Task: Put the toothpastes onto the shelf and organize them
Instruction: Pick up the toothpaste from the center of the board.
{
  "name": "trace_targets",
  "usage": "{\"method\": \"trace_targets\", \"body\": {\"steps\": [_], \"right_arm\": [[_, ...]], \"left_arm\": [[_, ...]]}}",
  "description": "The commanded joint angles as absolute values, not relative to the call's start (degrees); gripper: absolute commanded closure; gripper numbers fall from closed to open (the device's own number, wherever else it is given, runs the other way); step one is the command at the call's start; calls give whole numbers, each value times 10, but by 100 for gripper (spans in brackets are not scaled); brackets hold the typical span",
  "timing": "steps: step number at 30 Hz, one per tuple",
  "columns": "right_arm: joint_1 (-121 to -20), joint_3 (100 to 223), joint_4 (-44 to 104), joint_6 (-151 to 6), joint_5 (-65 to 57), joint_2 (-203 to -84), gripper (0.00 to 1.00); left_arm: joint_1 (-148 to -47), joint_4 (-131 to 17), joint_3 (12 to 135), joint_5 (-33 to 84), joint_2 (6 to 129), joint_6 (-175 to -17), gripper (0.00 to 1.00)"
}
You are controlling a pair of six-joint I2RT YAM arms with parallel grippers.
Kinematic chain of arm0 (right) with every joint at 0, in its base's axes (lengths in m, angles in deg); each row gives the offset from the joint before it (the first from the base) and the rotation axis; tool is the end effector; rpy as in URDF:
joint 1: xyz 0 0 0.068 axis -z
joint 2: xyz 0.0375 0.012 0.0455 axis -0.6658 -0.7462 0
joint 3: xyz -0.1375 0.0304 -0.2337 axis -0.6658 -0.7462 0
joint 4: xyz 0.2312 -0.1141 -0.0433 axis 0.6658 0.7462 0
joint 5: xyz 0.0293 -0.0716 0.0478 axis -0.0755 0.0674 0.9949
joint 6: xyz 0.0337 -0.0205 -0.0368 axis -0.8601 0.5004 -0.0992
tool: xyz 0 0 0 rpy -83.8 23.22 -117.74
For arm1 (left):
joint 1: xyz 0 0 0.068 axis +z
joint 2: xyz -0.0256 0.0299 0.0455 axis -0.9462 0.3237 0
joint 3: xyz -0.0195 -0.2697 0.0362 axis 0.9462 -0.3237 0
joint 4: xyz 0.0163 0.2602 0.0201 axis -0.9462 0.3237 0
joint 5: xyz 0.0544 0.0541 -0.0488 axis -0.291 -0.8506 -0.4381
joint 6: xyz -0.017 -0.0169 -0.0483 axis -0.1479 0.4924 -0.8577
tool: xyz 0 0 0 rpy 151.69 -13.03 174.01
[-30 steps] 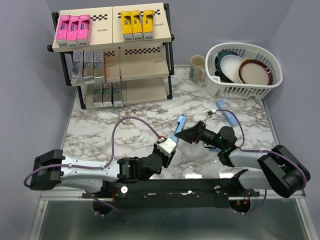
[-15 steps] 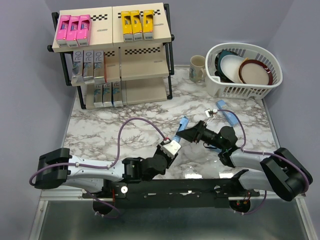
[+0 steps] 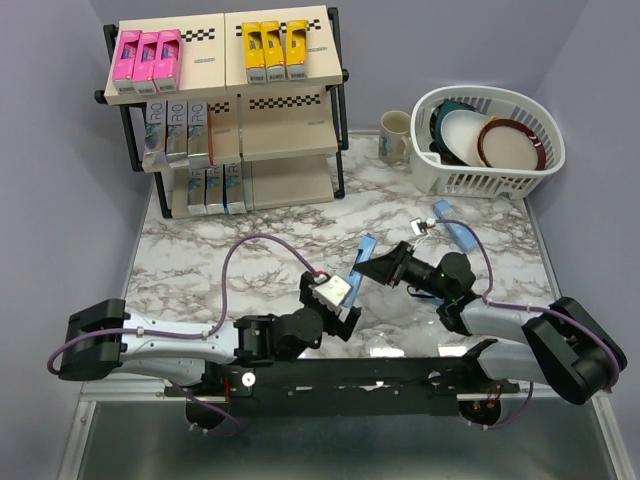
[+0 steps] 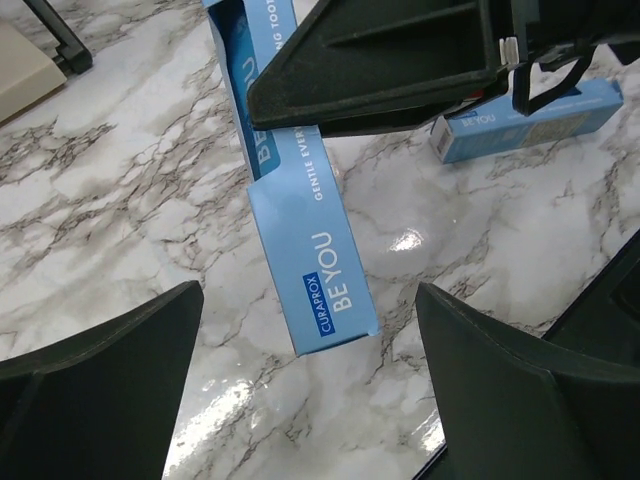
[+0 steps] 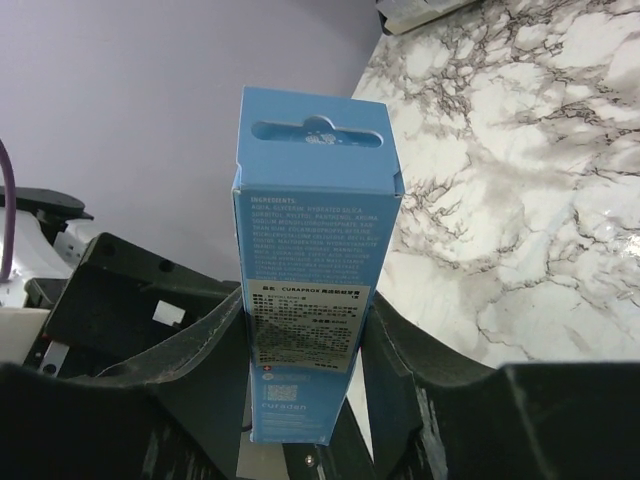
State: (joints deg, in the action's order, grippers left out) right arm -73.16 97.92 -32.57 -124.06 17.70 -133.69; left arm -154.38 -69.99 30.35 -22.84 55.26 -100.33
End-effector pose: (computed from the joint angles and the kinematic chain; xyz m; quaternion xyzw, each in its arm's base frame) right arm 0.1762 0.1280 0.1881 -0.0202 0.6926 0.6178 0.3717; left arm 0.0500 -0.2287 0.2285 0.2575 0.7467 -0.2338 0.5670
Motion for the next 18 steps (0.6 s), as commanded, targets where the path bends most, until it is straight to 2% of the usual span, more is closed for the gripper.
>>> {"method": "trace_targets", "body": {"steps": [1, 10, 18], "right_arm": [[-732, 969, -385, -1254, 161, -1325, 56], [-732, 951, -433, -1282, 125, -1308, 57], [-732, 937, -465, -1315, 104, -1283, 57]], "left_arm": [[-1540, -752, 255, -215, 491, -1087, 1], [-1478, -908, 116, -147, 335, -1240, 1], [-1419, -1070, 68, -82, 345, -1364, 1]]}}
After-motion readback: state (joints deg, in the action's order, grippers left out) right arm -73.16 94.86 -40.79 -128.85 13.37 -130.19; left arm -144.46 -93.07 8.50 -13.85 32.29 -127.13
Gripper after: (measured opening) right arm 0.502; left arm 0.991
